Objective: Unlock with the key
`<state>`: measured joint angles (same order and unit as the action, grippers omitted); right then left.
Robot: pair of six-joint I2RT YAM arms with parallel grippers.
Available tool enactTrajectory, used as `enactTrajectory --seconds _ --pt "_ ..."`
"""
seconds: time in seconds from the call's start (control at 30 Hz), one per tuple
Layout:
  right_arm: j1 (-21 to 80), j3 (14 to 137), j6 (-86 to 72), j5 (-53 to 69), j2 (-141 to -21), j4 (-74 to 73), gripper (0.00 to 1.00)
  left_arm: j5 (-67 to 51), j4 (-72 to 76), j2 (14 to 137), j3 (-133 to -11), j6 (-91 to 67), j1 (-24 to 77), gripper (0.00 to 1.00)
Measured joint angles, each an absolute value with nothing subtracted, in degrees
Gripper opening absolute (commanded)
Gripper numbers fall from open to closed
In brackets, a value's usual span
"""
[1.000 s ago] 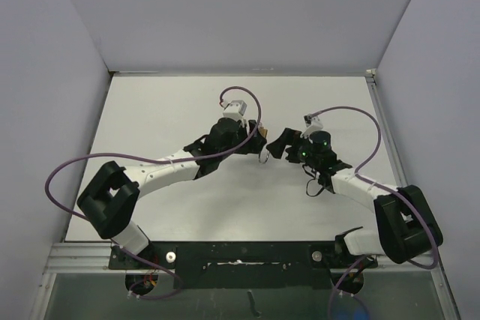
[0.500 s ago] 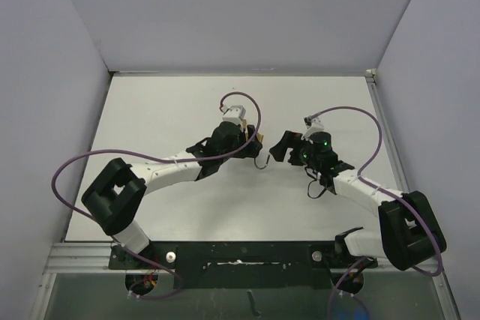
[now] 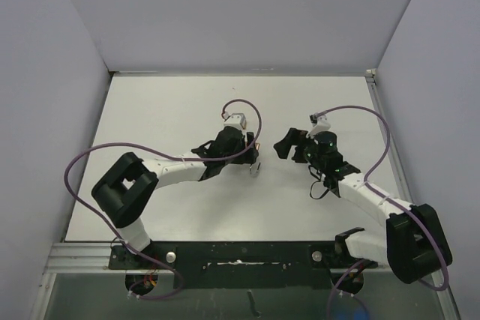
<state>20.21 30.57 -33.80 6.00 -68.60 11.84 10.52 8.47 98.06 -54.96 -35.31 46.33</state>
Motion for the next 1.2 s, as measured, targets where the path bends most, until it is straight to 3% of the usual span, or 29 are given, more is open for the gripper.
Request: enactTrajectory --seconds 0.7,0.9,0.93,1.2 --pt "18.31 30.57 -32.77 5.67 -61.49 7.2 0.91 16.47 2.66 106.48 -60.01 -32.05 46.33 0.01" --pt "18.26 30.57 -31.79 5.15 -60.03 5.54 0.97 16.73 1.87 108.36 -61.8 -30.33 46.28 0.77" --pt "18.09 30.57 -31.68 4.97 -59.75 5.28 0.99 16.75 1.85 108.36 -61.8 -30.13 46.28 0.95" --pt "17.96 31.05 -31.05 1.41 -58.54 0.97 0.98 18.31 1.28 106.69 -61.69 -29.28 45.98 0.98"
